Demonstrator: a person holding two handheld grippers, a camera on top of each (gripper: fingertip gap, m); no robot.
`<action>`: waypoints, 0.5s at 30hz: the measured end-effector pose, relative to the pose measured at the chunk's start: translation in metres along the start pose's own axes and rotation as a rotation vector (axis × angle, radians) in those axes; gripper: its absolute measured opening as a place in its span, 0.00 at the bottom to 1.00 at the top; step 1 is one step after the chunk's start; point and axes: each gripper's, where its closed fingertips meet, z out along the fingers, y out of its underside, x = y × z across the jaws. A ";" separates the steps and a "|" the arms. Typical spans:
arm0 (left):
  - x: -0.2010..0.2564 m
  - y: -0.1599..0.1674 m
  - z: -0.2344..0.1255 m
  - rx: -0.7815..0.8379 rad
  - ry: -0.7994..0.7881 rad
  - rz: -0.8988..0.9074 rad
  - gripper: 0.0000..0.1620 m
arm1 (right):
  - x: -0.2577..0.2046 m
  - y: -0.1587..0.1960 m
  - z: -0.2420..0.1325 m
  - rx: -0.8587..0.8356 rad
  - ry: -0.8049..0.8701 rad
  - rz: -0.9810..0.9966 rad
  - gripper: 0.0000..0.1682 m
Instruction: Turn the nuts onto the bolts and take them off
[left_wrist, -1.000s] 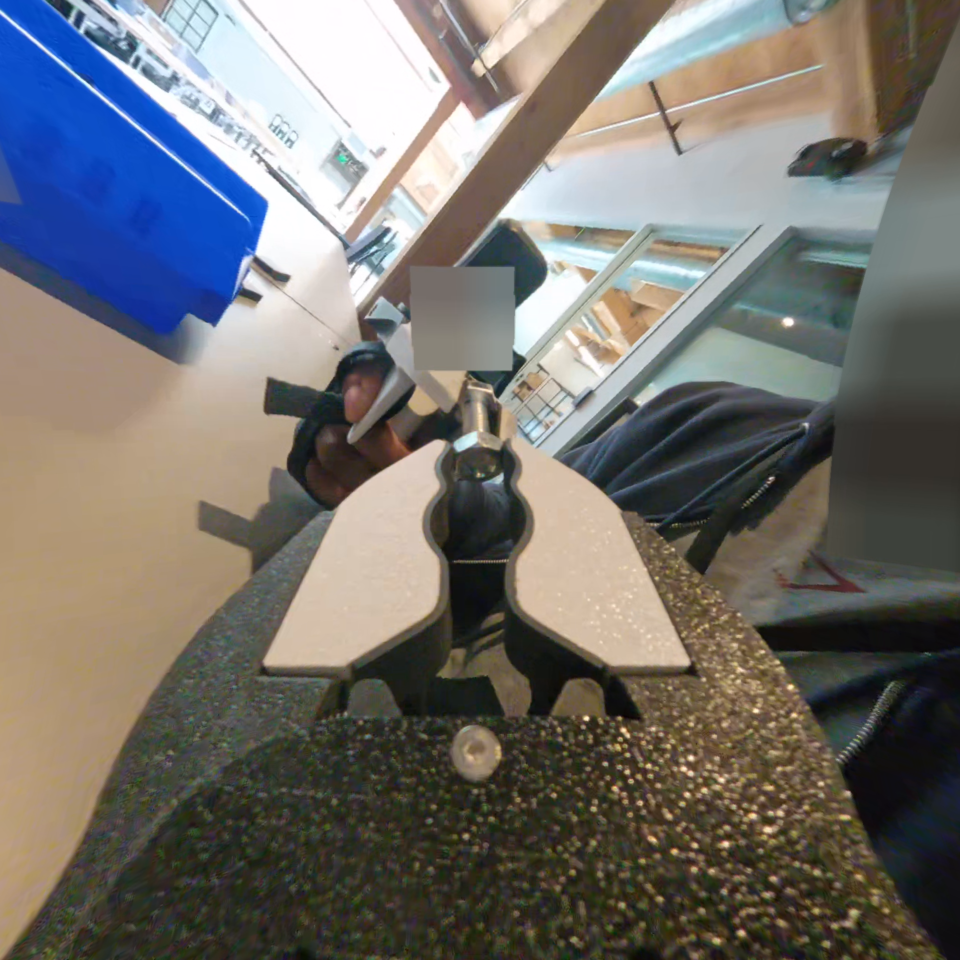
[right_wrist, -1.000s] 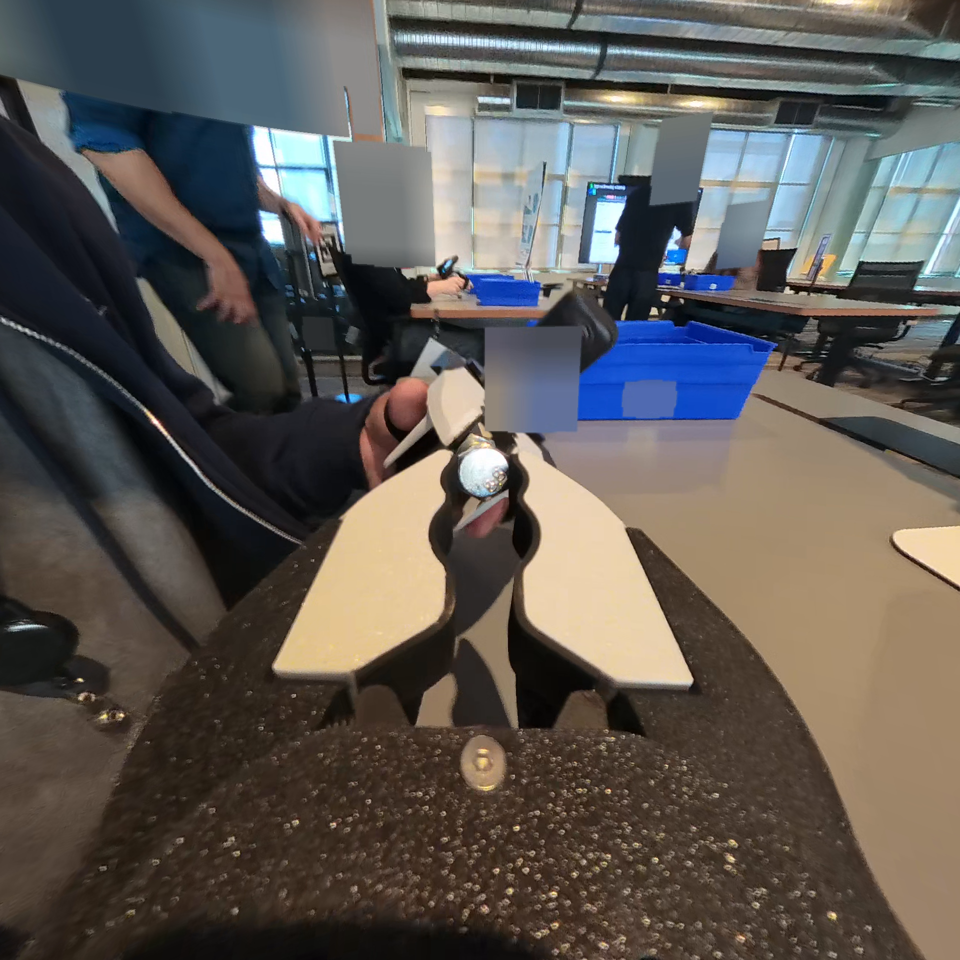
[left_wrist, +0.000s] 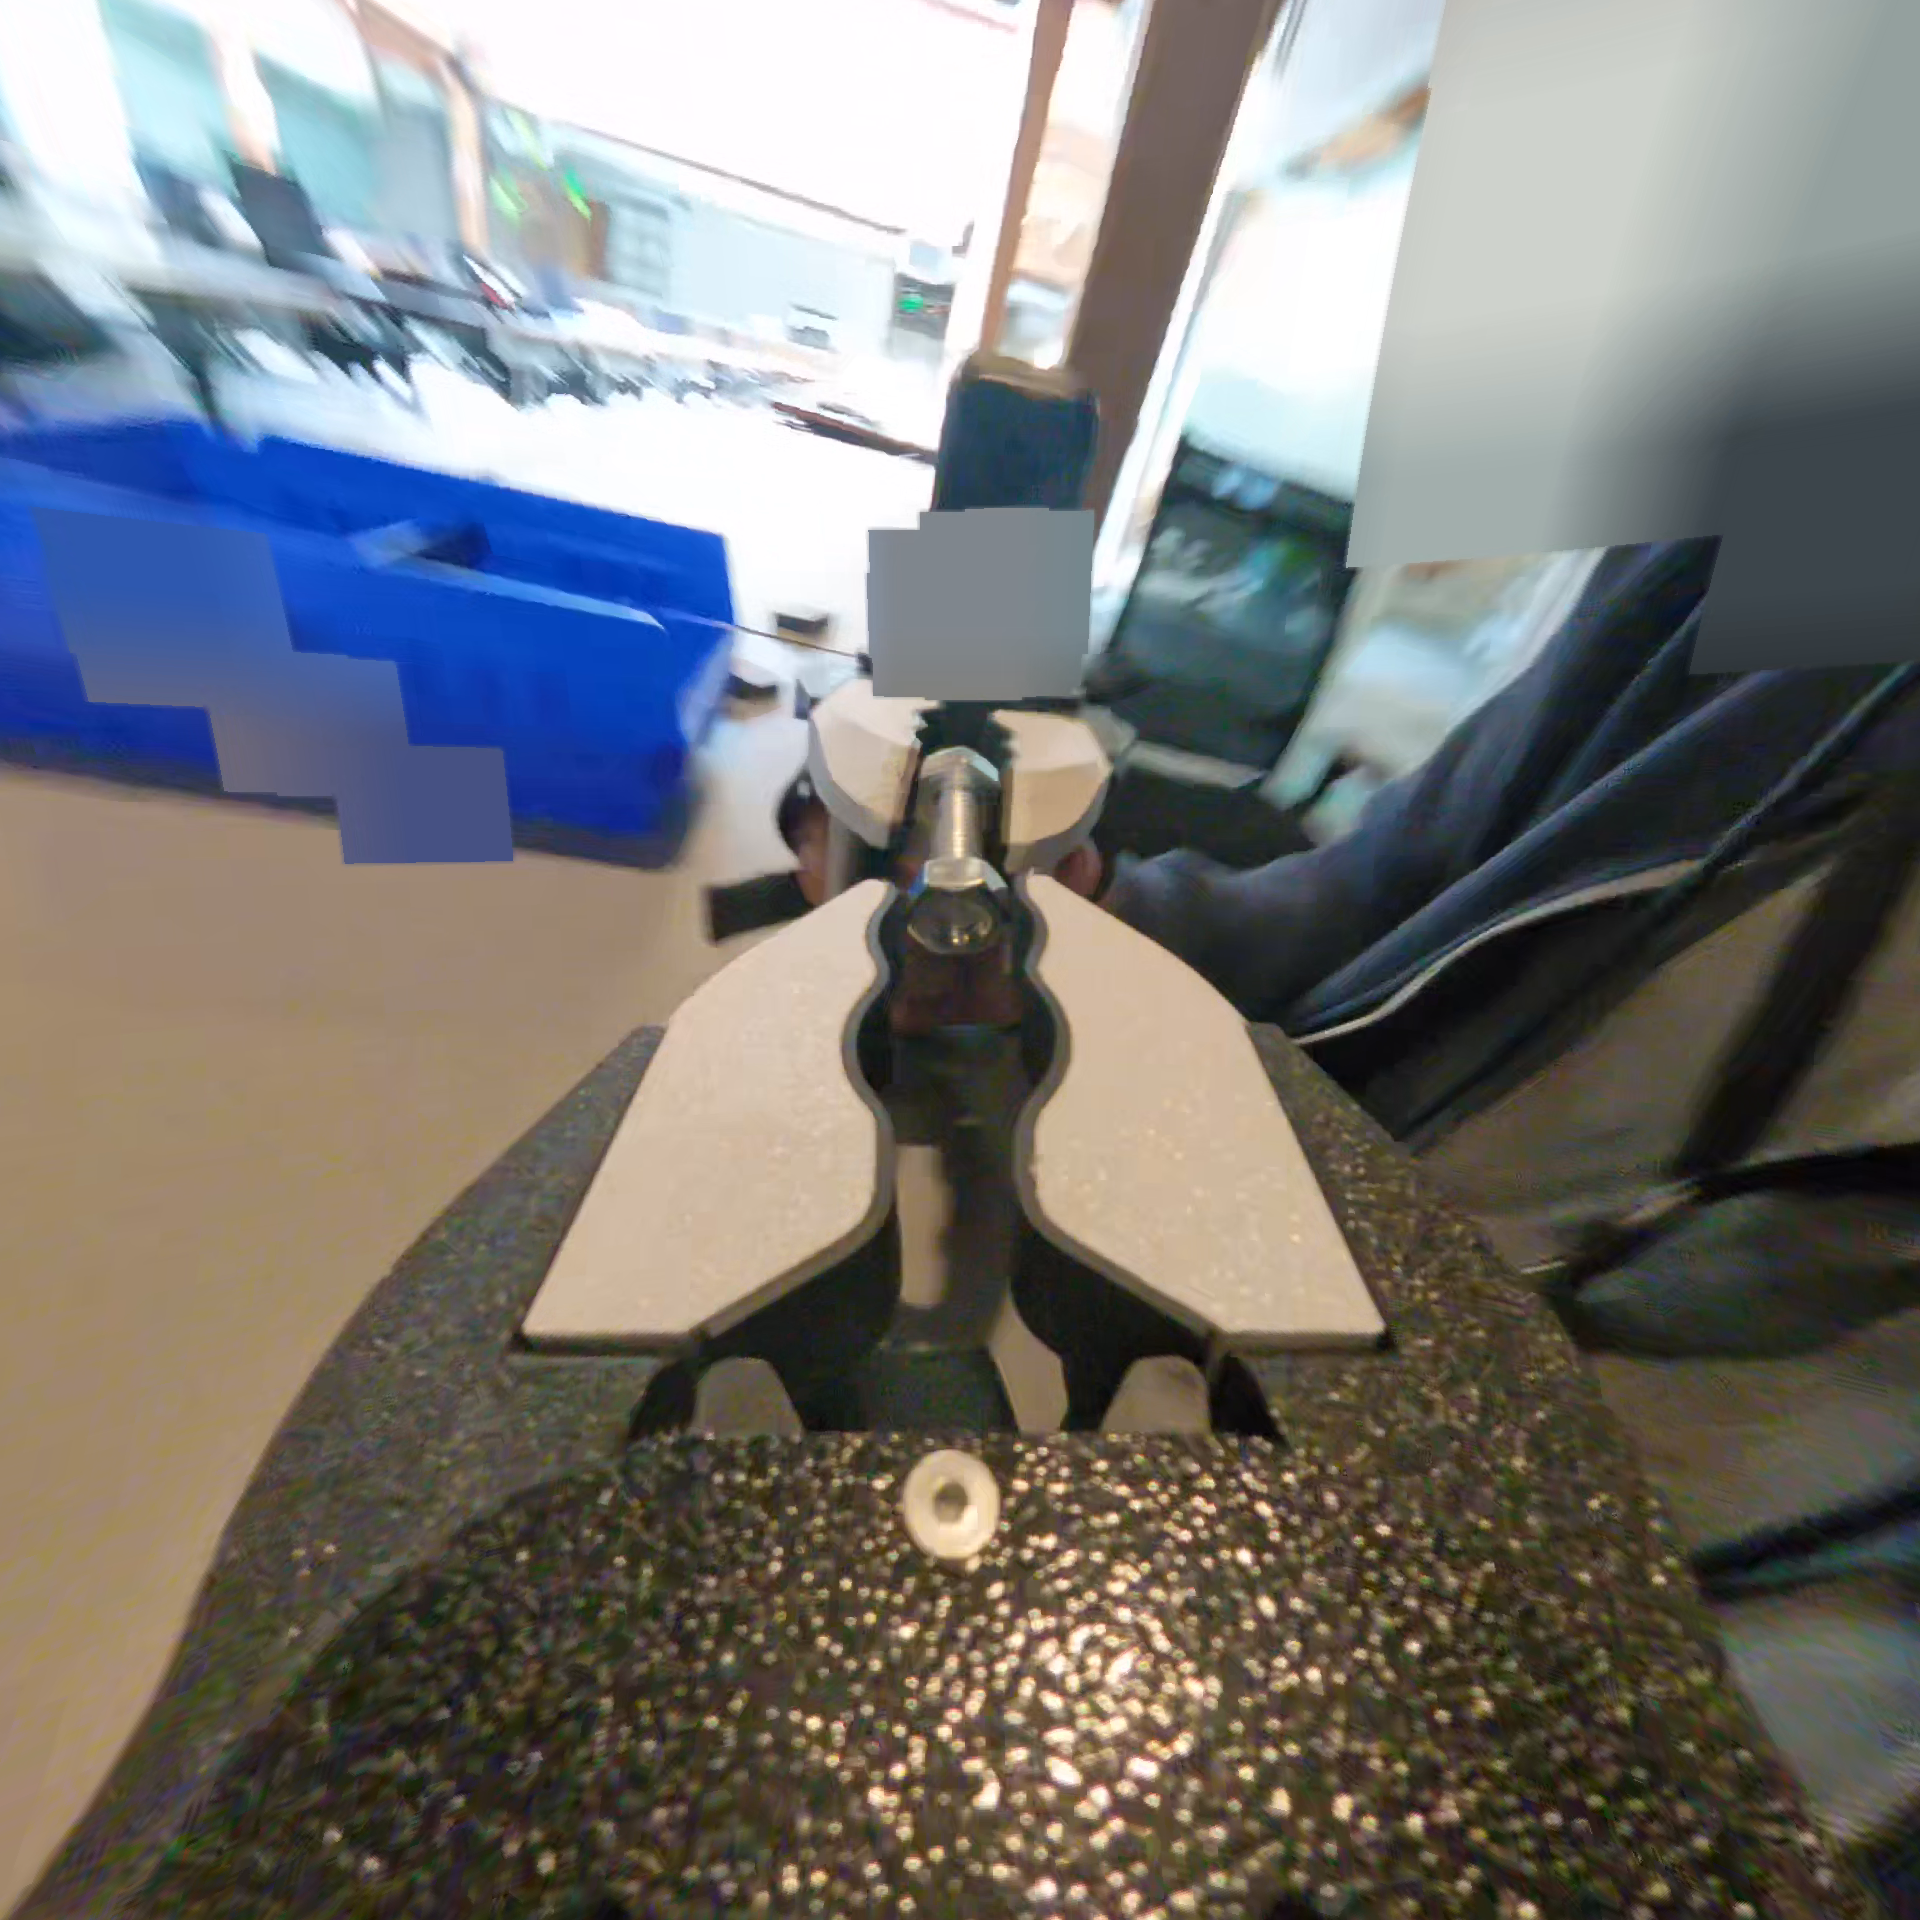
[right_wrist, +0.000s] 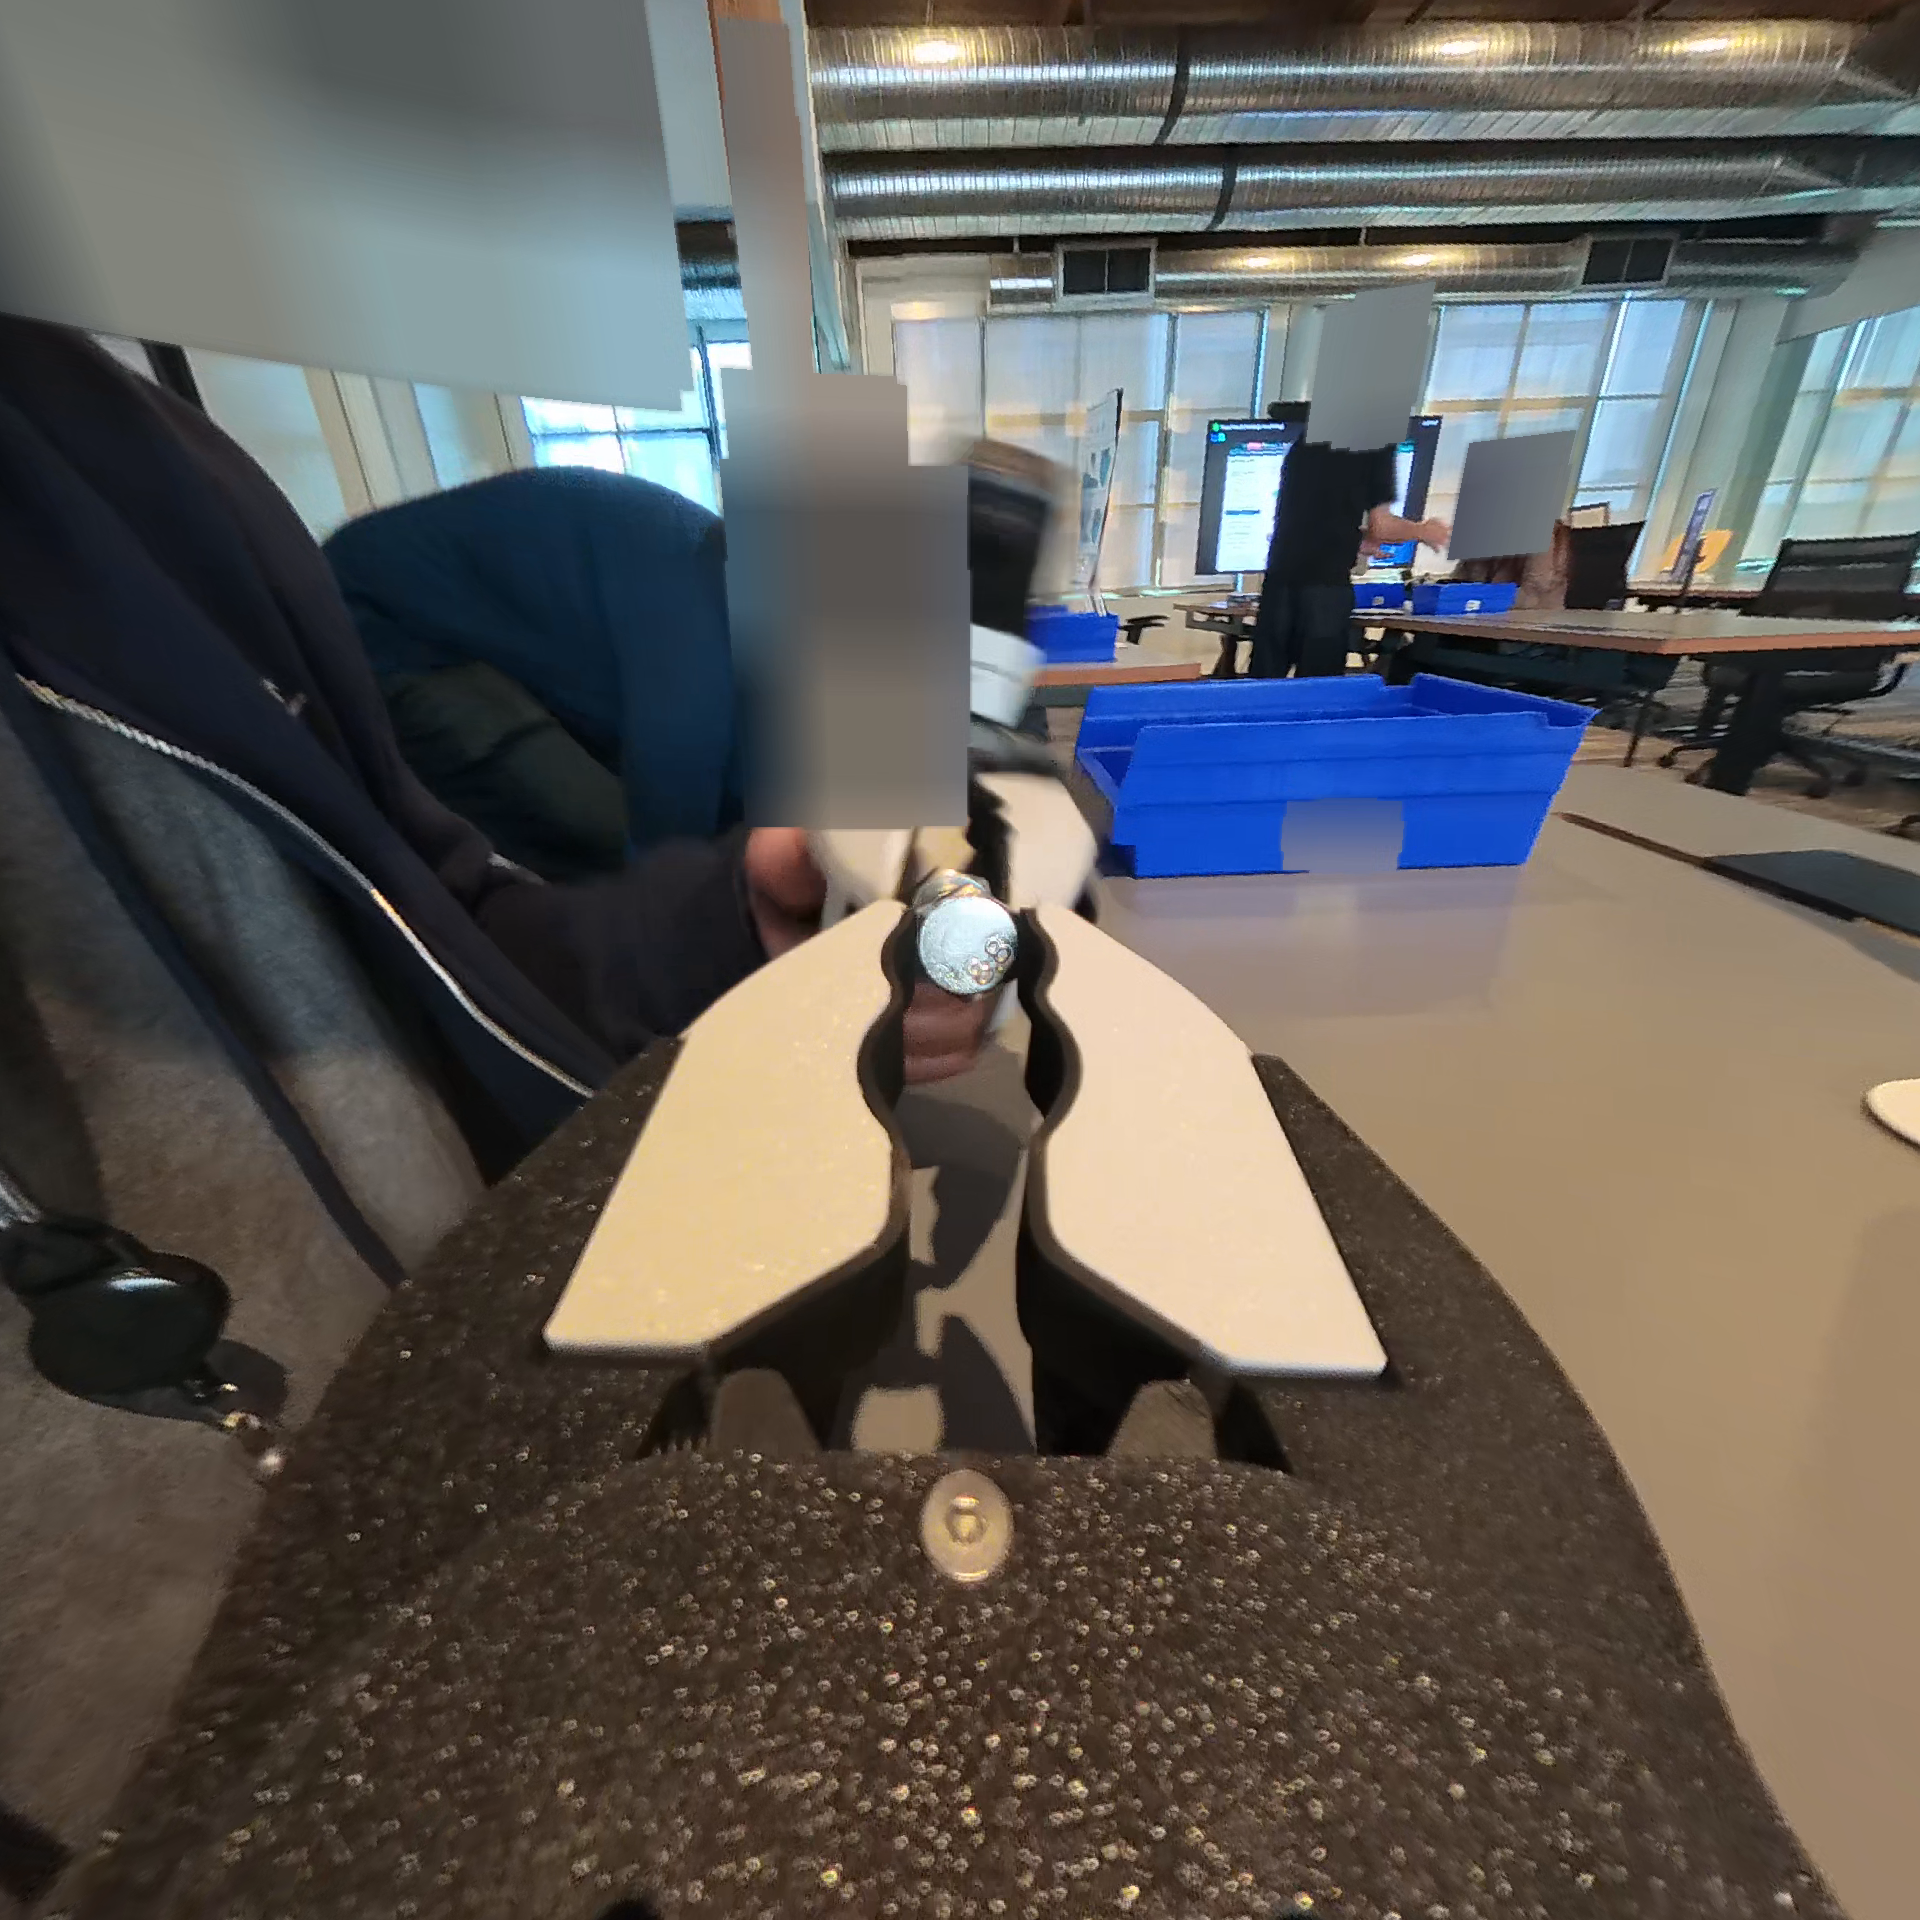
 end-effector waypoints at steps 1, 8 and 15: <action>0.001 0.000 -0.001 0.014 0.065 -0.165 0.12 | 0.000 0.001 0.001 -0.009 0.006 -0.015 0.10; 0.001 0.002 0.000 0.101 0.244 -0.470 0.12 | 0.000 0.001 0.000 -0.014 0.023 -0.038 0.10; 0.003 -0.008 0.001 0.133 0.152 -0.177 0.28 | 0.003 -0.004 -0.003 0.030 0.015 0.006 0.10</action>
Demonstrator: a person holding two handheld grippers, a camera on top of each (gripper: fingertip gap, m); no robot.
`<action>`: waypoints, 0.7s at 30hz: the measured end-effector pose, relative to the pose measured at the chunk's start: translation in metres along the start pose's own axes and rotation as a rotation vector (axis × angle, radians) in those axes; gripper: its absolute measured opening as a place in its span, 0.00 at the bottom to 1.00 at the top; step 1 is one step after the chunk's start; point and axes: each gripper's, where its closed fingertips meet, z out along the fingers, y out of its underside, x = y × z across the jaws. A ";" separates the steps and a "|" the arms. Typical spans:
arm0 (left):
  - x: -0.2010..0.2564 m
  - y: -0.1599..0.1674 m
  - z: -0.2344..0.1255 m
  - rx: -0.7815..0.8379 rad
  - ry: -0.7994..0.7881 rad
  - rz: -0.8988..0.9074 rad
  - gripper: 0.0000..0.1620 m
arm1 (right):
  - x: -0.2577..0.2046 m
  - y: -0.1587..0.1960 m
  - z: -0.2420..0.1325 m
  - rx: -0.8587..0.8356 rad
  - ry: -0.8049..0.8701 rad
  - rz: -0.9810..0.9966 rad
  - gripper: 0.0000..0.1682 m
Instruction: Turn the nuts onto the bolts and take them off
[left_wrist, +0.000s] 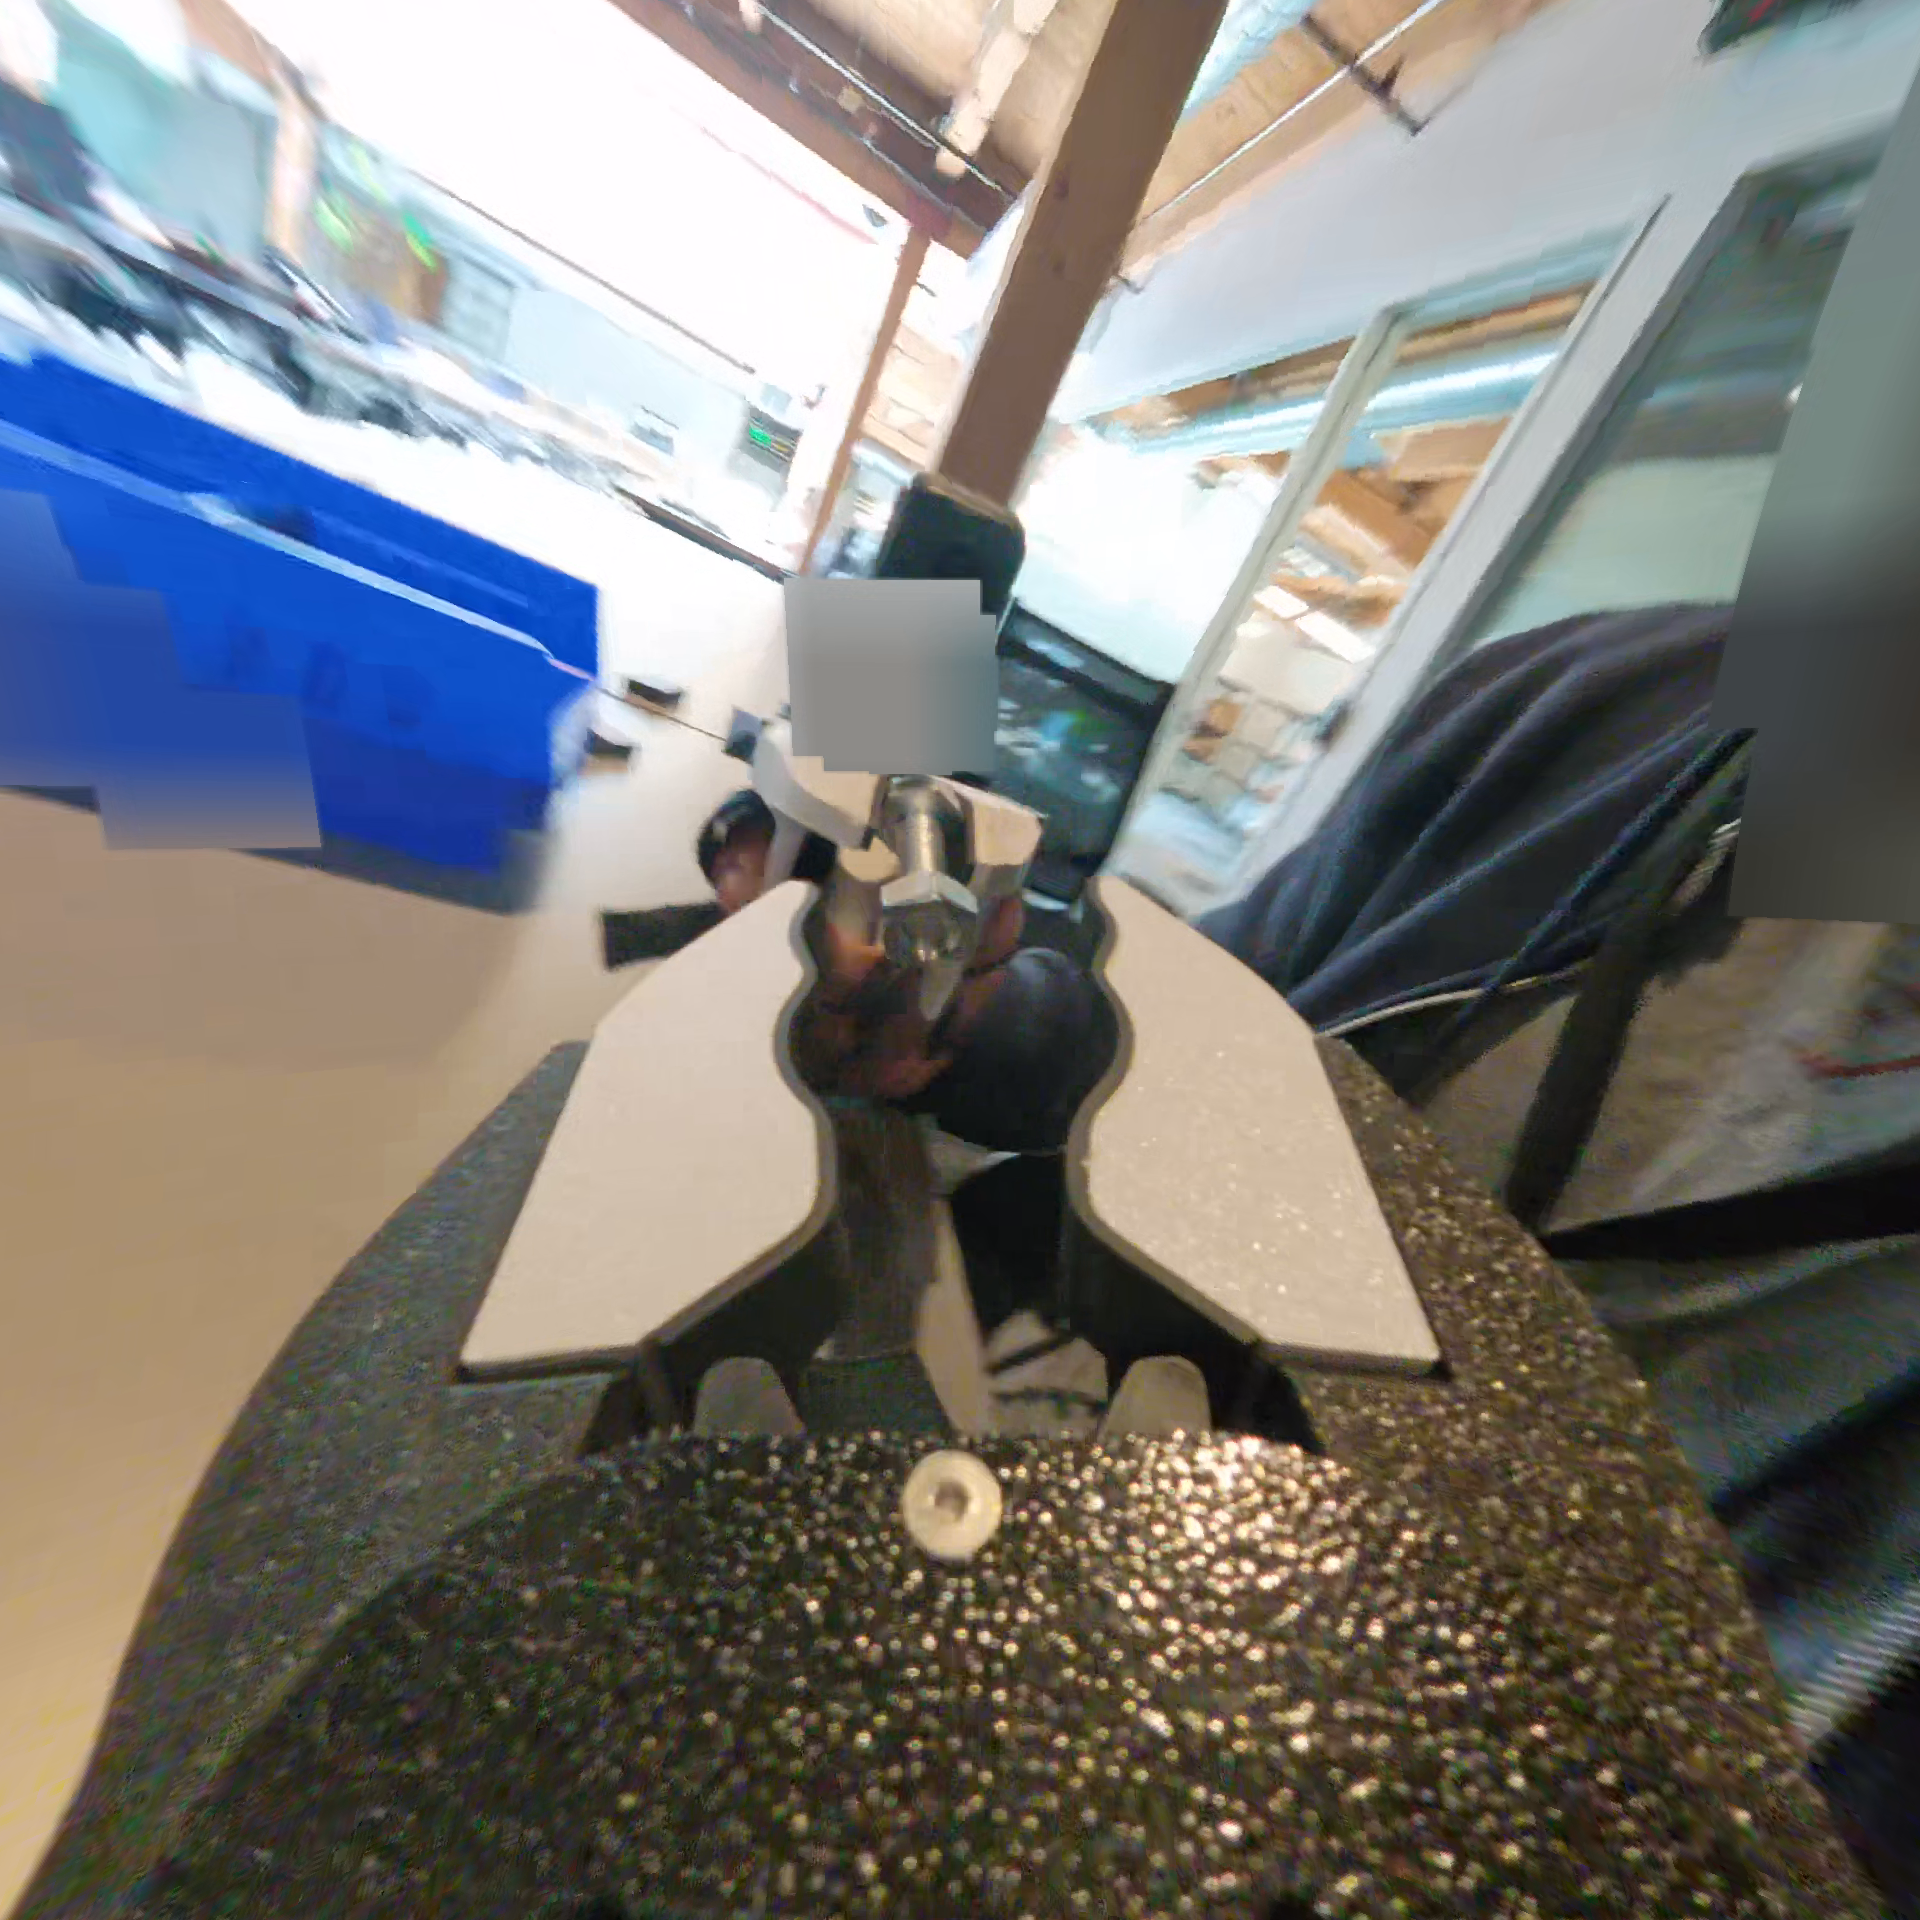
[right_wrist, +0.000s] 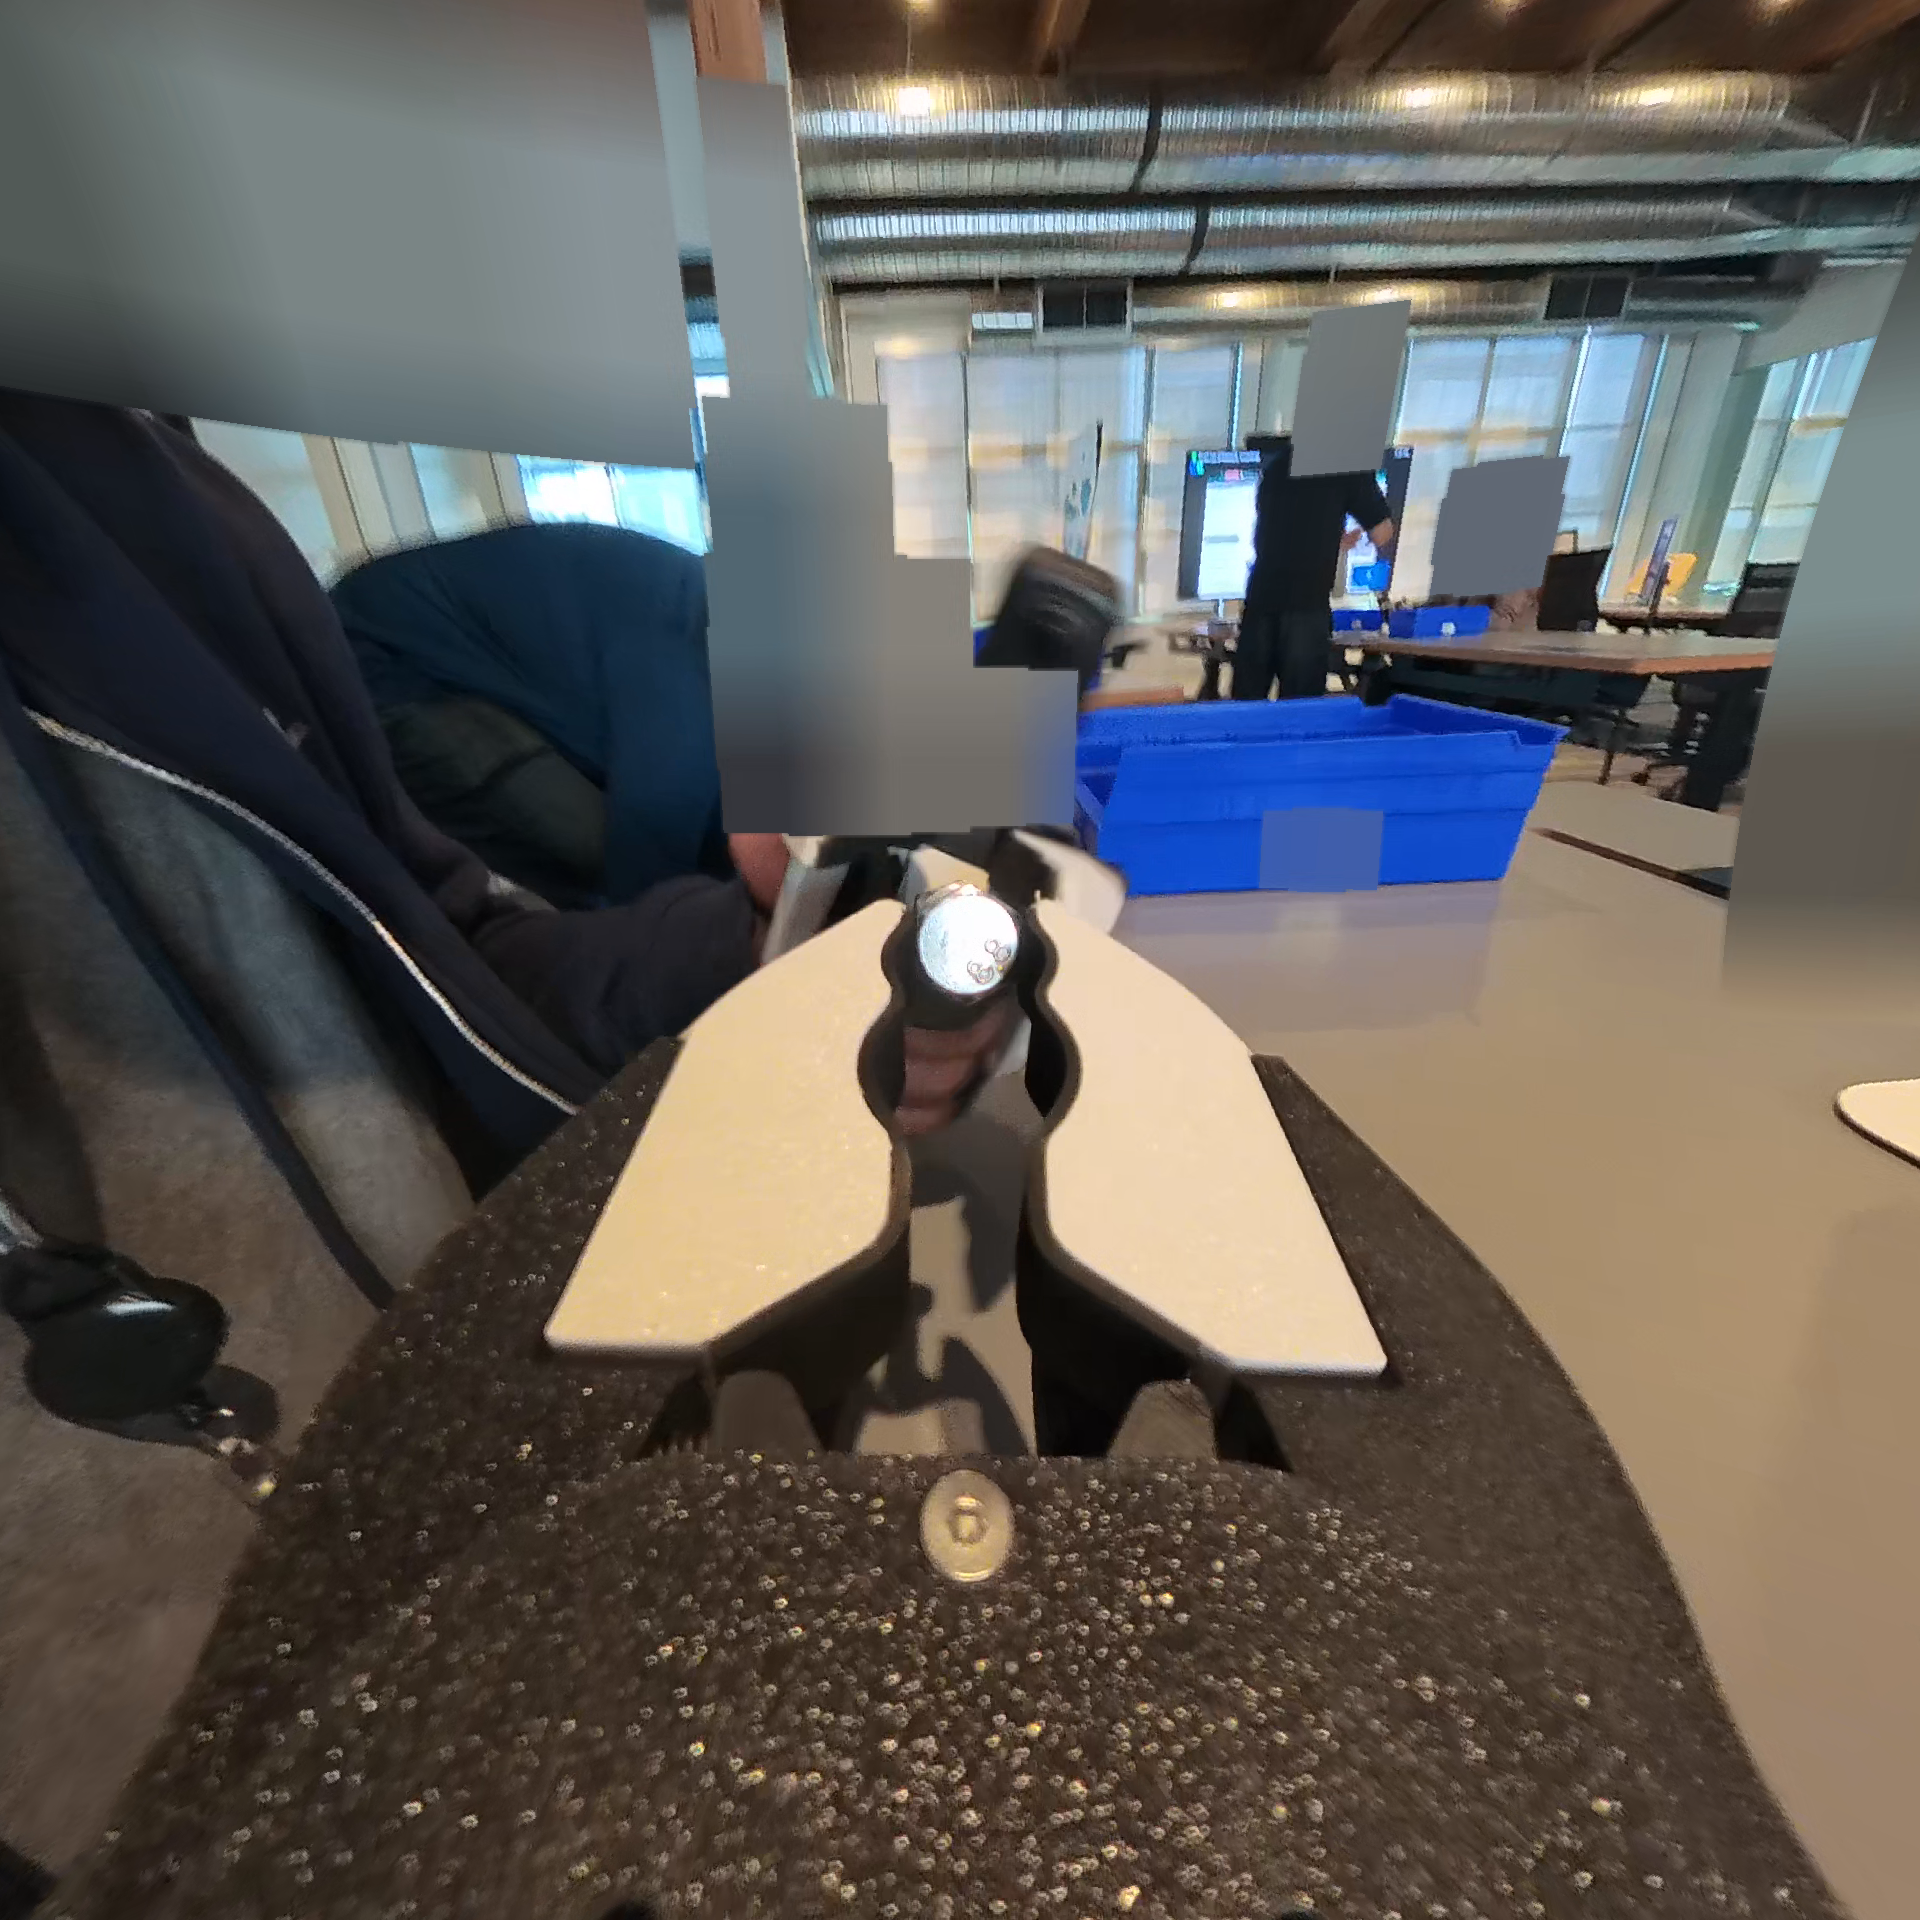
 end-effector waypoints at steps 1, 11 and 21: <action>-0.003 -0.002 0.000 0.003 -0.059 0.120 0.29 | 0.000 -0.001 -0.001 0.012 -0.006 0.013 0.10; -0.004 0.000 0.004 -0.098 -0.331 0.942 0.17 | -0.001 -0.004 -0.002 0.040 -0.042 0.053 0.10; -0.009 0.002 0.004 -0.130 -0.336 0.798 0.11 | -0.001 -0.004 -0.003 0.037 -0.037 0.041 0.10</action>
